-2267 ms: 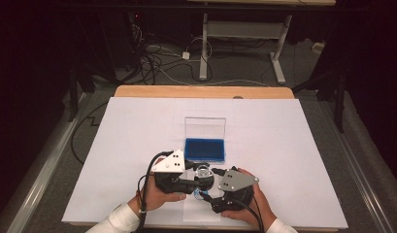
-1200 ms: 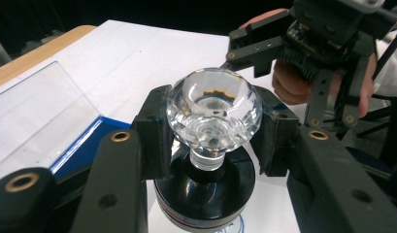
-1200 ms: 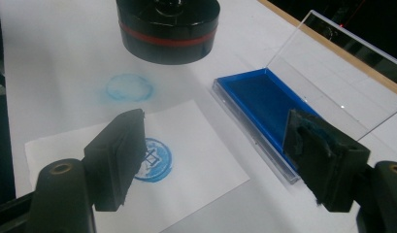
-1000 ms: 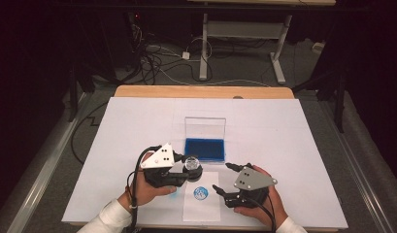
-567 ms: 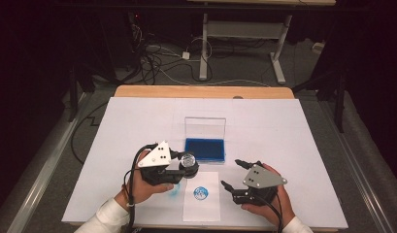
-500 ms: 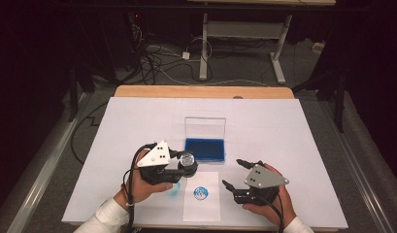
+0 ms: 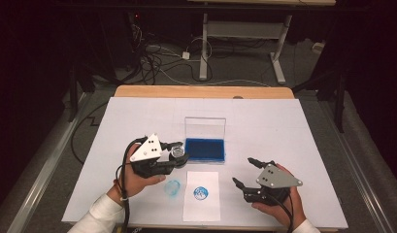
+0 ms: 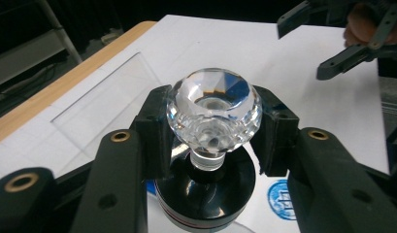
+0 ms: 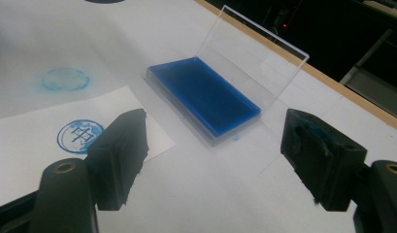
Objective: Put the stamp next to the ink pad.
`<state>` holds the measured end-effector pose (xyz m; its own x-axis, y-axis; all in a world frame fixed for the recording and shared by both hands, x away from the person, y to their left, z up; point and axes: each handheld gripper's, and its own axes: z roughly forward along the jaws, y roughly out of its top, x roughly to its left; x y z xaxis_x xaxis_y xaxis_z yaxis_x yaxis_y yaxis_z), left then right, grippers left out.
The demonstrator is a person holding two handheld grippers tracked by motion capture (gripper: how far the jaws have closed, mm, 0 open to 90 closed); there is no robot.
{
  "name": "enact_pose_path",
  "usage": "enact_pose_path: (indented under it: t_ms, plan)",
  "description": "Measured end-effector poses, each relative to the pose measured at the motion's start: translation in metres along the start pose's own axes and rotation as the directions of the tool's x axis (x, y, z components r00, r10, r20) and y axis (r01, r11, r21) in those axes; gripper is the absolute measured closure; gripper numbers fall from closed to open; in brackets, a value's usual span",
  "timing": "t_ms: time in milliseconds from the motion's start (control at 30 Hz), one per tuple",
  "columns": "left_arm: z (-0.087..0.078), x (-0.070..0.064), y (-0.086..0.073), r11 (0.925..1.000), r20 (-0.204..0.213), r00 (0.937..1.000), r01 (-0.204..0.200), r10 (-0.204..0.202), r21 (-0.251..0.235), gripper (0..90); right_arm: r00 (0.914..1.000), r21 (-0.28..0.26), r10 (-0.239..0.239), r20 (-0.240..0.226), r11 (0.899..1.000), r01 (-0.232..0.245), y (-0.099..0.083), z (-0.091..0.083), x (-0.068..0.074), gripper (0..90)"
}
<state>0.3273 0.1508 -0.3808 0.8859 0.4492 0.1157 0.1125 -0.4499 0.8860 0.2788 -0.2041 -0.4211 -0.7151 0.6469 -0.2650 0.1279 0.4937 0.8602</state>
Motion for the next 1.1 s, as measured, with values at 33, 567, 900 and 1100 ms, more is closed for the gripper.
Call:
enact_pose_path:
  t_ms: [33, 567, 900, 1100]
  plan:
    - [0.000, 0.002, -0.001, 1.0000, -0.003, 1.0000, 0.002, -0.002, 0.001, 53.8, 1.0000, 0.000, 0.003, 0.003, 1.000, -0.003, -0.001, -0.001, 0.000, 25.4]
    - [-0.001, 0.032, -0.015, 0.9983, -0.085, 0.9957, 0.039, -0.035, 0.043, 53.8, 0.9997, 0.011, 0.020, 0.016, 1.000, -0.020, -0.006, -0.008, -0.003, 25.8]
    - [0.016, 0.049, -0.039, 0.9917, -0.112, 0.9906, 0.090, -0.079, 0.091, 53.8, 0.9998, 0.023, 0.018, 0.008, 1.000, -0.018, -0.008, -0.006, -0.002, 25.9]
    - [0.033, 0.059, -0.051, 0.9850, -0.136, 0.9856, 0.118, -0.101, 0.126, 53.8, 0.9999, 0.033, 0.015, -0.002, 0.999, -0.015, -0.008, -0.003, -0.001, 26.0]
